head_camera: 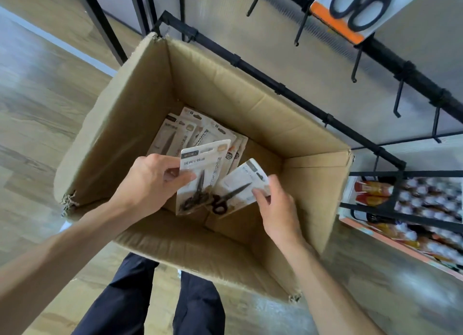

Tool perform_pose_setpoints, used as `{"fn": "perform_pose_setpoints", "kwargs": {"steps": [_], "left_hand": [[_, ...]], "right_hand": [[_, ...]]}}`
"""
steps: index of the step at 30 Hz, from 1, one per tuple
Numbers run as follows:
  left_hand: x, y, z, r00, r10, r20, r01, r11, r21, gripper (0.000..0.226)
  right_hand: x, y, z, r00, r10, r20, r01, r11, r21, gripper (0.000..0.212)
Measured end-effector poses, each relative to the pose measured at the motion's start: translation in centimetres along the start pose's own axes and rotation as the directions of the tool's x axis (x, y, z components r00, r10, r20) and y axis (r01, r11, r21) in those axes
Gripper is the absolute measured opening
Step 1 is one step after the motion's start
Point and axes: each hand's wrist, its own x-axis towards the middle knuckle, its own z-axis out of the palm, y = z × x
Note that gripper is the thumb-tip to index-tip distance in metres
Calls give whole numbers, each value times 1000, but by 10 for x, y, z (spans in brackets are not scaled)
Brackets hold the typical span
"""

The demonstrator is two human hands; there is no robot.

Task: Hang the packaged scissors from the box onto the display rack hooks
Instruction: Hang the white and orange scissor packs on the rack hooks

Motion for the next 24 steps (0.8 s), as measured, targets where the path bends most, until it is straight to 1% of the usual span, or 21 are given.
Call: {"fn": "perform_pose_setpoints", "kwargs": {"steps": [2,5,8,10,12,14,15,17,19,20,21,22,24], "left_hand": [[-2,-4,5,1000,-7,8,7,1000,14,15],[-3,-8,3,1000,-23,20,22,999,32,24],[-2,-6,-5,999,-28,28,27,999,37,28],[-2,-4,-14,999,-43,21,43,999,29,24],[-5,4,-24,999,-44,17,43,999,12,20],[-8,20,-35,1000,26,13,-26,1000,-6,15],[-9,32,-41,997,82,6,-82,997,-7,15],[-6,53,-53,987,160,7,-160,987,-31,6],[2,71,-63,975,223,5,-222,974,-47,20],[7,80,-66,971,237,14,-236,970,-66,20],[11,88,-68,966,254,39,-250,965,-82,16],[15,97,-72,954,295,53,-289,952,-99,15],[20,120,-80,929,364,66,-358,930,-83,39]], "right_hand": [[-11,4,17,997,-11,71,10,1000,14,16],[-24,-4,21,1000,-5,20,3,992,125,11],[-31,-13,10,999,10,35,-16,982,189,19],[-32,-22,-7,1000,-12,-2,12,974,226,20],[-32,-33,-31,997,-33,-72,53,952,300,15],[-31,-42,-59,990,-57,-129,97,939,330,11],[-30,-47,-74,984,-81,-156,131,932,339,11],[-28,-57,-104,966,-141,-216,212,912,352,14],[-24,-67,-130,951,-185,-248,272,880,389,18],[-22,-72,-142,950,-191,-247,283,863,420,19],[-20,-77,-153,948,-197,-249,292,848,442,20],[-17,-82,-164,944,-206,-259,306,841,447,19],[-15,-92,-181,939,-206,-277,315,840,442,18]]}}
